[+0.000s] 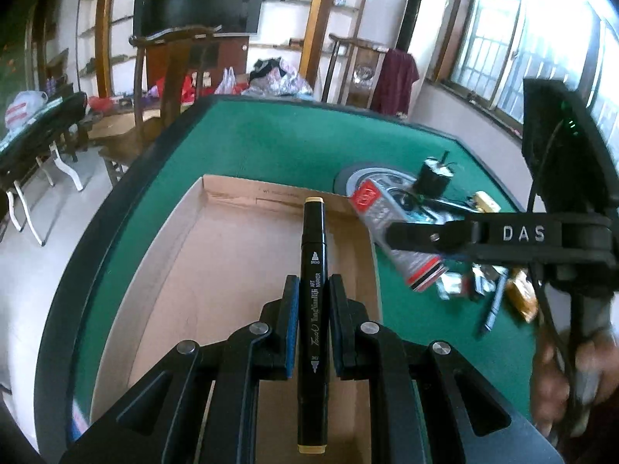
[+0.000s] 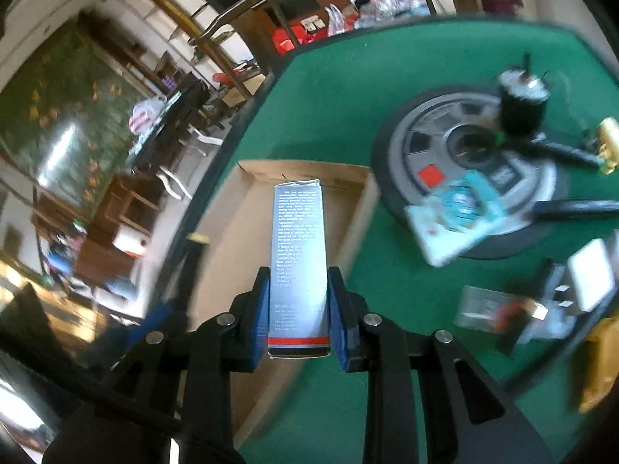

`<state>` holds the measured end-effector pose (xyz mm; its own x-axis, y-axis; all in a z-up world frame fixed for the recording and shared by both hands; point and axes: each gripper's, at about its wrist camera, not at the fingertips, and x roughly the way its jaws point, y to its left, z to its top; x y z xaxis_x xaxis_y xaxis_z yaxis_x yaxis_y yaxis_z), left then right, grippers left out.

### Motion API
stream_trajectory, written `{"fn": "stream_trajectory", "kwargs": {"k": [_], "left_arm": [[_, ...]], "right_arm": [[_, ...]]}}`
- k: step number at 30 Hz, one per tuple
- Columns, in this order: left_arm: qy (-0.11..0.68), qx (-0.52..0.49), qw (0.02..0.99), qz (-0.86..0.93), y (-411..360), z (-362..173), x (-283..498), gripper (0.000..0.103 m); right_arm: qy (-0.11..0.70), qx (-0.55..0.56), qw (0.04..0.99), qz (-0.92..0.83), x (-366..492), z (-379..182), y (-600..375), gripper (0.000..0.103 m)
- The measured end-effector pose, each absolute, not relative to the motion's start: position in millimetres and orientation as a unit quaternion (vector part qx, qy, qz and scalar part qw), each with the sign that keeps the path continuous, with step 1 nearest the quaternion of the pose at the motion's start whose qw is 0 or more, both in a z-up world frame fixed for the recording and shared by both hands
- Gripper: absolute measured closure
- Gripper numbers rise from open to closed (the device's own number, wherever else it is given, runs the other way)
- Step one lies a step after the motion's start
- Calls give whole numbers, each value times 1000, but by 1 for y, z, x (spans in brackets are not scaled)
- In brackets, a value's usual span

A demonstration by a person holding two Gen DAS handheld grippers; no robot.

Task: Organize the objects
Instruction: 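Lower the marker into the box and open left while right drops the carton in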

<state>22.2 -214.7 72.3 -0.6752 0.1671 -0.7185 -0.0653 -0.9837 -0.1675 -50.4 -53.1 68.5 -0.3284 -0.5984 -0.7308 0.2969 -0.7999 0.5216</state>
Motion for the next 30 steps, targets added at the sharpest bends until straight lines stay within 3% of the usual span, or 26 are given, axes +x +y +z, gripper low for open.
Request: {"fn": "stream_trajectory", "kwargs": {"k": [7, 17, 20, 22, 25, 27, 30], "left_arm": [[-85, -442, 41, 892, -219, 36, -37, 91], [-100, -439, 28, 893, -223, 23, -52, 89], [-117, -442, 20, 889, -230, 19, -51, 79], [-146, -449, 15, 881, -239, 15, -50, 62], [-176, -458, 5, 872, -247, 8, -45, 60], [-183, -456, -5, 871, -248, 8, -40, 59], [-182, -454, -19, 872, -245, 9, -28, 58]], "right_arm": [[-126, 519, 219, -817, -78, 49, -96, 78], [-118, 542, 192, -810, -88, 30, -101, 78], [-129, 541, 194, -808, -87, 27, -99, 78], [-129, 534, 192, -813, -83, 29, -96, 78], [-137, 514, 195, -824, -74, 38, -86, 73], [-136, 497, 194, -835, -68, 45, -82, 65], [-125, 479, 197, -846, -58, 55, -75, 64]]}}
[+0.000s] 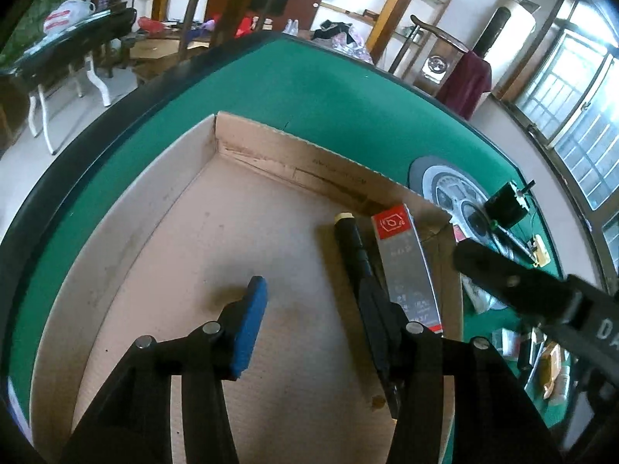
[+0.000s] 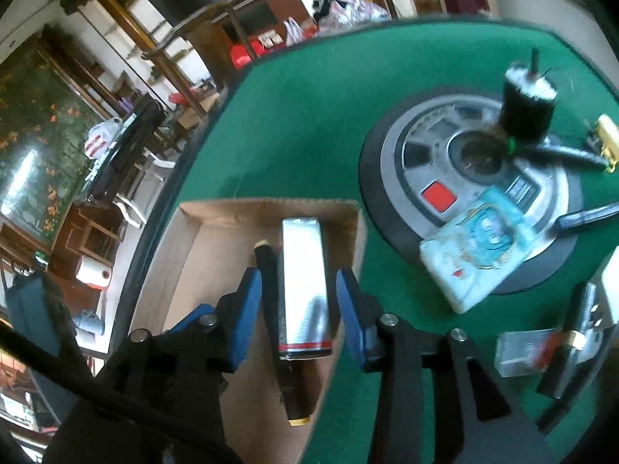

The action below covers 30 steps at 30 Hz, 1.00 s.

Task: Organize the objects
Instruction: 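Lower the marker into the box and open left while right drops the carton in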

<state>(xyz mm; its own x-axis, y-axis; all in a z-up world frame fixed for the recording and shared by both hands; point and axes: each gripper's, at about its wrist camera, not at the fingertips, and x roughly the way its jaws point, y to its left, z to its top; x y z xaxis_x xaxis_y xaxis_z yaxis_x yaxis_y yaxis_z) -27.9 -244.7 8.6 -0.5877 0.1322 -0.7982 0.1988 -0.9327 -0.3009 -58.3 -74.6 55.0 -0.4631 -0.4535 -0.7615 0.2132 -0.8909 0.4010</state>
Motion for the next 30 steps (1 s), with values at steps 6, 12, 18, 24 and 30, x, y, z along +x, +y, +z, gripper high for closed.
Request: {"fn": "stream_trajectory", "kwargs": {"k": [6, 12, 18, 24, 30], "left_arm": [[184, 451, 35, -873, -238, 10, -6, 58], [158, 424, 56, -890, -229, 24, 8, 58], [114, 364, 71, -922, -207, 60, 33, 37], [51, 324, 58, -943, -166, 89, 46, 34], [19, 328, 40, -944, -126, 93, 40, 34]], "right_arm": [[-114, 470, 204, -851, -40, 61, -65, 64], [-113, 466, 206, -853, -24, 59, -53, 64], [-110, 445, 201, -866, -10, 67, -33, 61], [-110, 423, 185, -880, -1, 75, -2, 52], [-119, 407, 163, -891, 1, 77, 38, 52]]}}
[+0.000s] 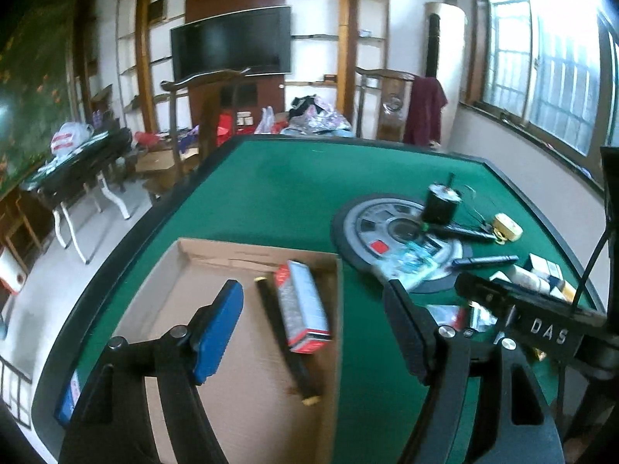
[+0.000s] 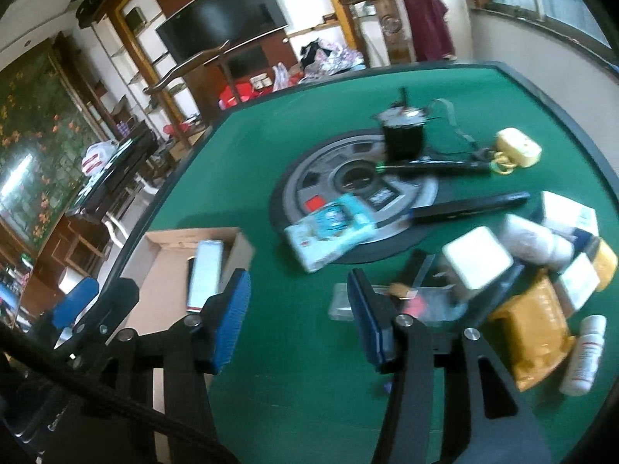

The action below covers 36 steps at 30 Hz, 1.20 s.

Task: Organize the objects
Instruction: 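Lower the marker into the box and open left while right drops the carton in, then grasp the clear pack with the red numeral candle with the left gripper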

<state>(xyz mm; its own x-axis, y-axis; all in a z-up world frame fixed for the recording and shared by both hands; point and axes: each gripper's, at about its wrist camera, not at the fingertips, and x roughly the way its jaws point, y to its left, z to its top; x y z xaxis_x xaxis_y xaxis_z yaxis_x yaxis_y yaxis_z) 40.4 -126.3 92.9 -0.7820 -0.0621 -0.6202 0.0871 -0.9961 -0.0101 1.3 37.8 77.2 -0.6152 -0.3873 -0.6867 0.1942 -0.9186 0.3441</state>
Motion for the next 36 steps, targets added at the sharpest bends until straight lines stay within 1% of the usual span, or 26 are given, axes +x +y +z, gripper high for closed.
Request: {"fn": "stream_trajectory", "kwargs": {"k": [6, 9, 11, 14, 17, 20, 23, 25, 33, 36], "left_arm": [[-8, 348, 25, -937, -88, 84, 30, 34], [-10, 373, 1, -928, -72, 75, 22, 34], [-6, 394, -18, -919, -62, 64, 13, 34], [-5, 426, -34, -904, -48, 45, 1, 34], [-5, 458, -52, -887, -36, 27, -11, 34], [-16, 466, -81, -881, -21, 16, -14, 34], [-45, 452, -93, -886, -2, 16, -16, 34], [-52, 445, -99, -888, 7, 19, -19, 34], [2, 464, -115, -878, 14, 19, -43, 34], [-43, 461, -127, -877, 16, 15, -48, 34]], "right_arm": [[-137, 397, 140, -896, -2, 76, 85, 52], [-149, 393, 126, -898, -9, 74, 112, 52], [-159, 388, 109, -901, -14, 73, 136, 52], [-174, 379, 81, -905, -21, 68, 168, 48], [-188, 370, 63, -907, -25, 63, 195, 48], [-209, 363, 59, -906, -25, 57, 214, 48], [-223, 374, 65, -898, -29, 52, 221, 48], [-229, 374, 69, -896, -29, 52, 222, 48], [-213, 369, 71, -902, -26, 54, 216, 48], [-215, 372, 72, -900, -27, 51, 217, 48]]}}
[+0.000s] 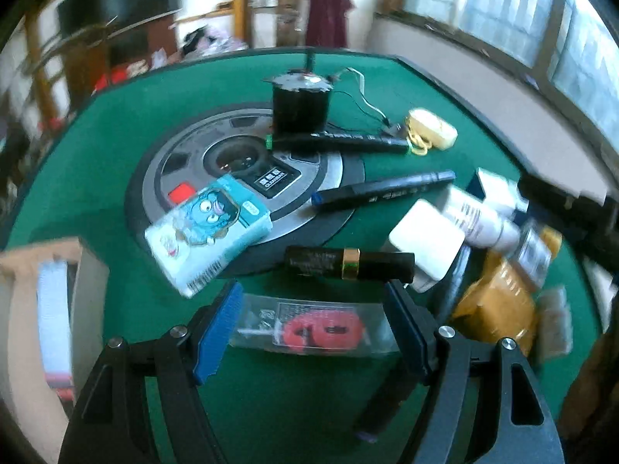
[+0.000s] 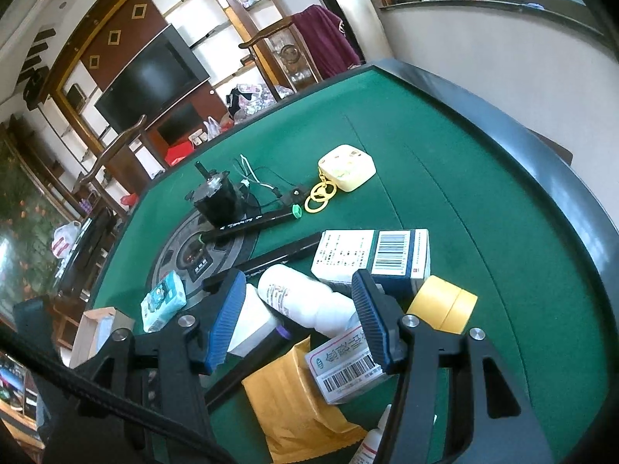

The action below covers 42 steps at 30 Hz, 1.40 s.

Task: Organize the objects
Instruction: 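Grasp the clear pack with the red numeral candle with the left gripper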

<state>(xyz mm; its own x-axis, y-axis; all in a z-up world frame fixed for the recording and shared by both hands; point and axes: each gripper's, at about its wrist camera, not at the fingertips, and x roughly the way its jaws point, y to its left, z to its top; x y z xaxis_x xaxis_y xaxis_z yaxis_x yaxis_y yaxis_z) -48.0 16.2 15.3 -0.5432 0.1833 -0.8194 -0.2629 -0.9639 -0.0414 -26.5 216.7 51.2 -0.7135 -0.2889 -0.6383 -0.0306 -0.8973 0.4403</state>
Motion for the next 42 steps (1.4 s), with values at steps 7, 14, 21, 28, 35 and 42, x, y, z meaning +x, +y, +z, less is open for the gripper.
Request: {"fn": "stream_trajectory", "kwargs": {"k": [7, 14, 21, 28, 35, 42], "left_arm": [[110, -488, 216, 839, 22, 17, -35, 34], [176, -505, 319, 783, 42, 19, 2, 34], [130, -448, 280, 839, 13, 45, -24, 34], [-39, -515, 297, 803, -23, 14, -72, 34], [-18, -545, 384, 745, -5, 17, -32, 33], [105, -504, 412, 752, 25, 38, 22, 33]], "right_arm": [[-221, 380, 72, -895, -27, 47, 219, 48], [-216, 390, 70, -893, -28, 44, 216, 46], [-214, 388, 66, -894, -28, 43, 216, 45], [-186, 393, 69, -898, -28, 42, 204, 45], [-182, 396, 75, -897, -28, 41, 199, 44], [-182, 397, 75, -896, -27, 42, 198, 44]]}}
